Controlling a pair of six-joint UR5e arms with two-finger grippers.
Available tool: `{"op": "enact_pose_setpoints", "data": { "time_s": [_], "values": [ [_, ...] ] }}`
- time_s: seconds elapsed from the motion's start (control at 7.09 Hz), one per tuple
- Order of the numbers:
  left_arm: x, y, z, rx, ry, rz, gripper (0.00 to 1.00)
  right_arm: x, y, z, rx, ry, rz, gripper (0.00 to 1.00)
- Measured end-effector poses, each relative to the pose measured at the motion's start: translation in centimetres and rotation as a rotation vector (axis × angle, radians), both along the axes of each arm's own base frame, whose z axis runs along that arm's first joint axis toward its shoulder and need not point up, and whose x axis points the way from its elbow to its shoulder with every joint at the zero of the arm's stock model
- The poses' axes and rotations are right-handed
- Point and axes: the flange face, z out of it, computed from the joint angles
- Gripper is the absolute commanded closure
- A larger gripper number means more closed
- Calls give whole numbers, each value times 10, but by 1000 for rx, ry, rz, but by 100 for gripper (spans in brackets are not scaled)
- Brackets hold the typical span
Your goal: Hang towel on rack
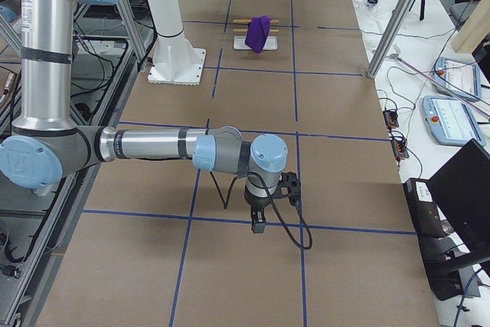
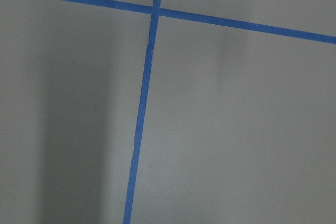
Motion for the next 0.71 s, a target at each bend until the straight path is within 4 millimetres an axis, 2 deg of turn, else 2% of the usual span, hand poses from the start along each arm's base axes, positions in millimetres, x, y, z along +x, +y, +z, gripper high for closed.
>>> {"op": "enact_pose_setpoints", "data": {
  "time_s": [0.71],
  "values": [
    [0,4,3,-11,0,-2,0,0,1,1,-2,-1,0,0]
  ]
}}
